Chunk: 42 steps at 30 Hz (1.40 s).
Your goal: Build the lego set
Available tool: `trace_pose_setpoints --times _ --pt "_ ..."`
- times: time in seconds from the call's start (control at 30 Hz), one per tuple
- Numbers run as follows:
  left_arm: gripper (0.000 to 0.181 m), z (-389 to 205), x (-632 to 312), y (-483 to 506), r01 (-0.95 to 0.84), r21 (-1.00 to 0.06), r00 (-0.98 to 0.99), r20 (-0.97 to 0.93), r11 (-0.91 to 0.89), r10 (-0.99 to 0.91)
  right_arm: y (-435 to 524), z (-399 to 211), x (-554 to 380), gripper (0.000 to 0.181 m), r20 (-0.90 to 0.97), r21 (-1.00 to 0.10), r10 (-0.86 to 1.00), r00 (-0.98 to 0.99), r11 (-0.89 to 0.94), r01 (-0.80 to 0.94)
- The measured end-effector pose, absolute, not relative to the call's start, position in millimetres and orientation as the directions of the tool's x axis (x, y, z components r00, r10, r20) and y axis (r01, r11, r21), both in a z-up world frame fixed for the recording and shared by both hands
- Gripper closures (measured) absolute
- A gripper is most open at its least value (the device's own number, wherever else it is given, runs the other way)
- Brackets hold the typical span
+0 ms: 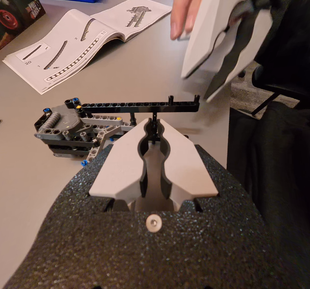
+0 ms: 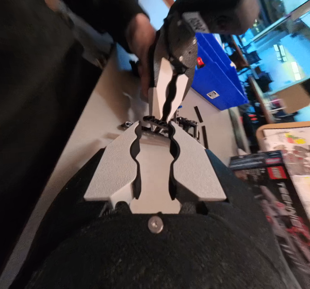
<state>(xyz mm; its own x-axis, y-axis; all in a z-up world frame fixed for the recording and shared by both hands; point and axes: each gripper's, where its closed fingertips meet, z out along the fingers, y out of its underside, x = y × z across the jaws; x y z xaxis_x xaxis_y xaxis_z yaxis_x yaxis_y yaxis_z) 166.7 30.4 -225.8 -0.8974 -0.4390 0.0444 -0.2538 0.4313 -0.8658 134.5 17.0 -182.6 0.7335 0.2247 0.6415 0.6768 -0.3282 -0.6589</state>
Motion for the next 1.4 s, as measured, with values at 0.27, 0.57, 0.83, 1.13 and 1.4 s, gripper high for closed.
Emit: trace_pose_setpoints --times 0.27,0.57,0.83,1.13,1.4 --pt "0.177 -226 166 32 -0.197 -0.867 -0.908 -0.014 0.457 -0.418 33 -167 173 0.158 0.254 -0.905 0.185 0.949 -0.301 0.301" --pt "0.176 -225 166 34 -0.086 -0.860 -0.906 -0.143 0.503 -0.399 35 -177 168 0.132 -0.156 -0.933 0.109 0.982 -0.342 -0.110" --pt "0.177 -225 168 34 -0.073 -0.857 -0.895 -0.169 0.510 -0.412 40 -185 156 0.126 -0.112 -0.962 -0.336 0.935 -0.200 -0.187" --pt "0.176 -226 171 35 -0.089 -0.857 -0.888 -0.162 0.508 -0.430 49 -193 162 0.156 -0.120 -0.944 -0.473 0.873 -0.219 -0.248" --pt "0.176 -226 174 36 -0.093 -0.852 -0.873 -0.179 0.515 -0.454 47 -199 169 0.163 -0.088 -0.935 -0.569 0.817 -0.237 -0.265"
